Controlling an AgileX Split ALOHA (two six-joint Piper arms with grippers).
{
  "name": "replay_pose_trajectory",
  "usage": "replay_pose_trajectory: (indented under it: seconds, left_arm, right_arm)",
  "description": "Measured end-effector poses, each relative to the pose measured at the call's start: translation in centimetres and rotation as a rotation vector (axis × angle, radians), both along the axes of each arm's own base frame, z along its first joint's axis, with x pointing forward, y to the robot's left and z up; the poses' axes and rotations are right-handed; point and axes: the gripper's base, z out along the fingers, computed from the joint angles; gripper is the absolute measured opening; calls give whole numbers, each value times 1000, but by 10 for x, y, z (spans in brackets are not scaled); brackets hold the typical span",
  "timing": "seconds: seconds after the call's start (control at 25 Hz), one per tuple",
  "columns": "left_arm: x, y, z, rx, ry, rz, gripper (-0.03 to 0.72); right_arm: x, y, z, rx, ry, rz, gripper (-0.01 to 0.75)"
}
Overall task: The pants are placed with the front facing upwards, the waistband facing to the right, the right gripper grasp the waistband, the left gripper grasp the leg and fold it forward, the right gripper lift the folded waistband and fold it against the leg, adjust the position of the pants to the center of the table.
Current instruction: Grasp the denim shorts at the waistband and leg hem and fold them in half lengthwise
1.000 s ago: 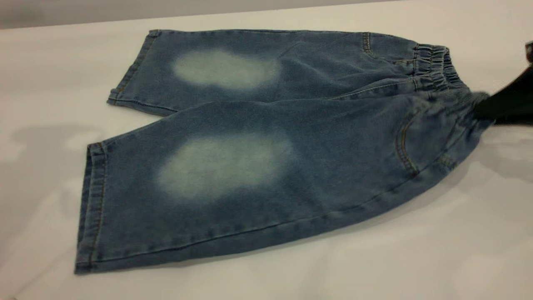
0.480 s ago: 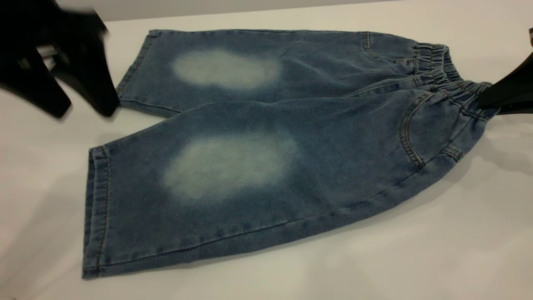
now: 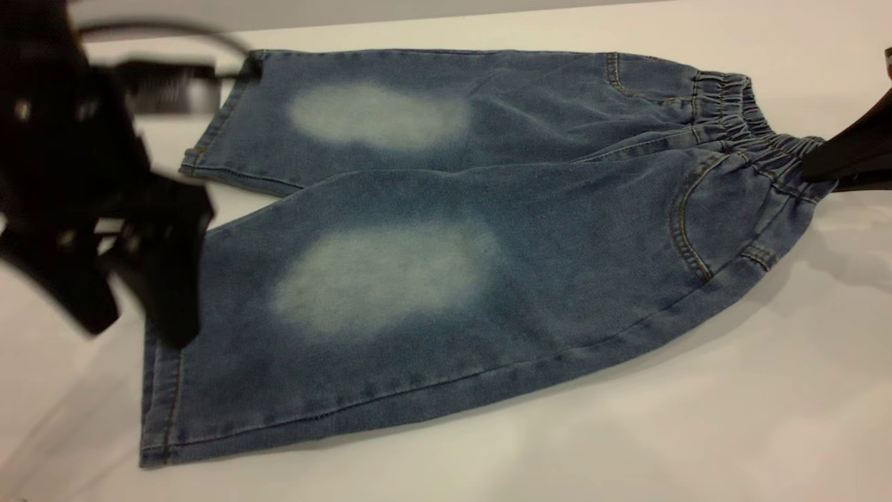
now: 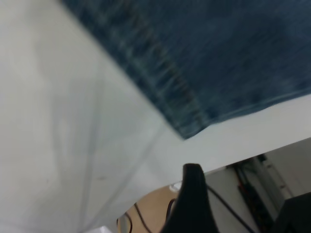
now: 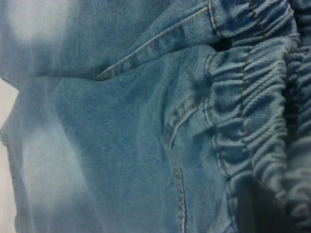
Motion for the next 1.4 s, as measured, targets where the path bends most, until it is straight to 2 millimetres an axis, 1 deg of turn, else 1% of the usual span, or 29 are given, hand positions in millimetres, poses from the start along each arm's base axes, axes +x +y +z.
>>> replay_pose_trajectory:
  seconds: [0.24,0.4,0.52,0.68,0.76,0.96,1.24,1.4]
  left_arm:
    - [-19,8,-21,10,-15,25,527]
    - [-33,15,-37,16,-55,40,527]
    - [-39,18,-45,12,-110,50,527]
    - [-32,18,-49,-4,-197,64,527]
    - [-30,17,-54,-4,-211,66,527]
    - [-31,15,-68,1,-175,80,527]
    - [-33,3,-73,-13,-194,27,527]
    - [-34,1,-78,-6,-185,17,527]
  right_arm:
    - [0,0,0,0,0,0,32]
    - [0,0,0,0,0,0,32]
    - [0,0,0,0,0,0,32]
    - [0,0,0,-1,0,1,32]
    - [0,0,0,-1,0,1,32]
    - [0,0,0,0,-1,2,32]
    - [0,0,0,0,-1,2,32]
    - [0,0,0,1,-1,1,32]
